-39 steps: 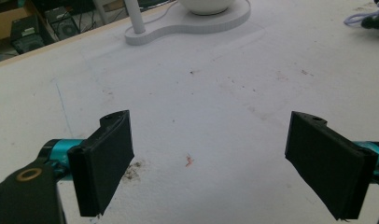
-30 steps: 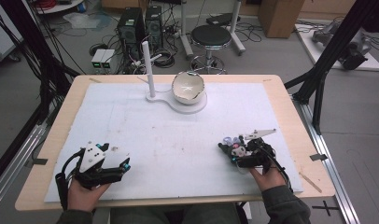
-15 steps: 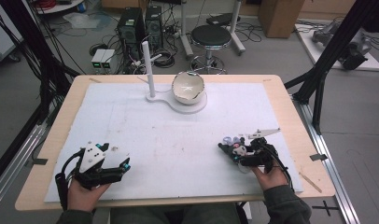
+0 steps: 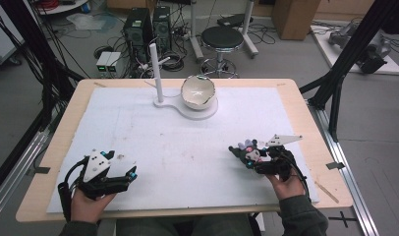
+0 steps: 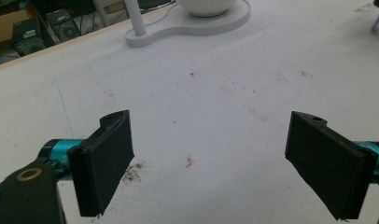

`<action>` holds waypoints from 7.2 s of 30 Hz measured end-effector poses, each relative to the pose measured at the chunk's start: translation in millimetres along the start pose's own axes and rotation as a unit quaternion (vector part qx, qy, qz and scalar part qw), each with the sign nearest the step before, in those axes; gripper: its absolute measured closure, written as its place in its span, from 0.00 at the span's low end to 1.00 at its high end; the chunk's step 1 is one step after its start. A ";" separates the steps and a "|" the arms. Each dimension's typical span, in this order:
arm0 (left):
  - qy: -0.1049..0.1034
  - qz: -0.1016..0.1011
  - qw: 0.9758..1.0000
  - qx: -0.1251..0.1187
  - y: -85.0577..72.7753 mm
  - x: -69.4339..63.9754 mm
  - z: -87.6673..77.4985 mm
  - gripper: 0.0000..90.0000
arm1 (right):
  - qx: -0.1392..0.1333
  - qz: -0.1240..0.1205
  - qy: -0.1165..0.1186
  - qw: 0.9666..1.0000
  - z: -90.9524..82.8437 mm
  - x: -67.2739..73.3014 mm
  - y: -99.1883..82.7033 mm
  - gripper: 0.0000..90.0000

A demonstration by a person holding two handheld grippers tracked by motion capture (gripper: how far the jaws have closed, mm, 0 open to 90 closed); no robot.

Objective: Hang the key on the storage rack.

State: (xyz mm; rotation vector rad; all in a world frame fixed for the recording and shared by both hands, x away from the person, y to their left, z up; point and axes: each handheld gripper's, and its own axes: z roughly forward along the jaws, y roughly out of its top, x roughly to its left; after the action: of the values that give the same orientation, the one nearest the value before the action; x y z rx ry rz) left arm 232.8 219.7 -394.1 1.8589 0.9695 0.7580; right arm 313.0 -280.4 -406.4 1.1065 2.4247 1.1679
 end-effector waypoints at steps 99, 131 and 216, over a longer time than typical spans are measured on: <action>0.003 -0.011 1.000 -0.011 -1.8 5.2 -4.1 0.17 | -0.092 -0.123 0.189 0.970 59.2 73.8 230.6 0.46; 0.000 -0.012 1.000 -0.010 -2.8 6.4 -3.8 0.17 | -0.099 -0.132 0.178 0.970 100.8 82.2 290.1 0.46; 0.002 -0.009 1.000 -0.009 -3.4 7.0 -5.3 0.17 | -0.074 -0.075 0.109 0.988 169.3 51.7 289.0 0.46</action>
State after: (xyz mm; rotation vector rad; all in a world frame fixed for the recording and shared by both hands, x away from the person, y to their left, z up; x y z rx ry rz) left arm 231.0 229.0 -394.1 1.8312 0.9764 0.7579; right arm 514.9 -31.7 -295.7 0.7738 2.4778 1.4566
